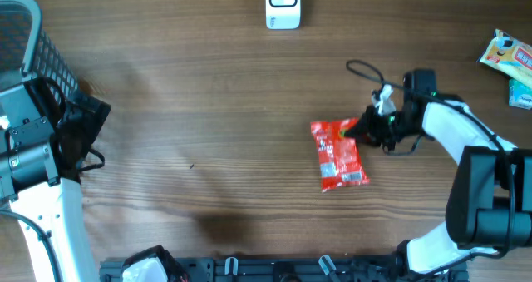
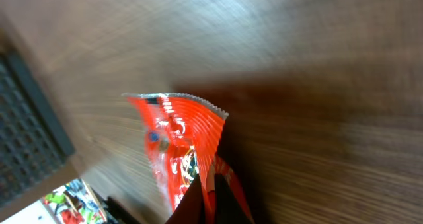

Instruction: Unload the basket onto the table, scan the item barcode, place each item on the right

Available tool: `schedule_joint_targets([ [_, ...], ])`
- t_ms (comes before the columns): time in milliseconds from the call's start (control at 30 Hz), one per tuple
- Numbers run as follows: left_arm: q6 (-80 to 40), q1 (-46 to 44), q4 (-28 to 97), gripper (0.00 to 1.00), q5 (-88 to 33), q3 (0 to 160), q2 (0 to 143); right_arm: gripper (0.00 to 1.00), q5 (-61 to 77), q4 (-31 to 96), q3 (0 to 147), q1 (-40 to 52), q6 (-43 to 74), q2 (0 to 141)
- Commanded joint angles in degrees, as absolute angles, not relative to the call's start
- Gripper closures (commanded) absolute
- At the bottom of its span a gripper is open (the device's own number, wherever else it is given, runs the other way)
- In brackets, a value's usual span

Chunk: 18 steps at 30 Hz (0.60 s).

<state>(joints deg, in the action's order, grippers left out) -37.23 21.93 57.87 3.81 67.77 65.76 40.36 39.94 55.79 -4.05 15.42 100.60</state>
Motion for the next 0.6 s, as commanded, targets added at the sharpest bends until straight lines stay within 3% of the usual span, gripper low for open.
schedule_joint_targets([
  [0,-38.0,22.3,57.7,0.00,4.6,67.9,66.0,0.96,39.8,41.1,63.9,-3.7,16.8,96.4],
  [267,-38.0,22.3,57.8,0.00,4.6,67.9,66.0,0.96,11.1,50.7,77.3,1.8,16.5,84.2],
  [467,-38.0,22.3,57.8,0.00,4.6,67.9,66.0,0.96,-23.0,50.0,76.1,22.4,20.2,85.7],
  [567,-38.0,22.3,57.7,0.00,4.6,67.9,66.0,0.96,-27.7,49.6,76.1,30.8,23.4,93.7],
])
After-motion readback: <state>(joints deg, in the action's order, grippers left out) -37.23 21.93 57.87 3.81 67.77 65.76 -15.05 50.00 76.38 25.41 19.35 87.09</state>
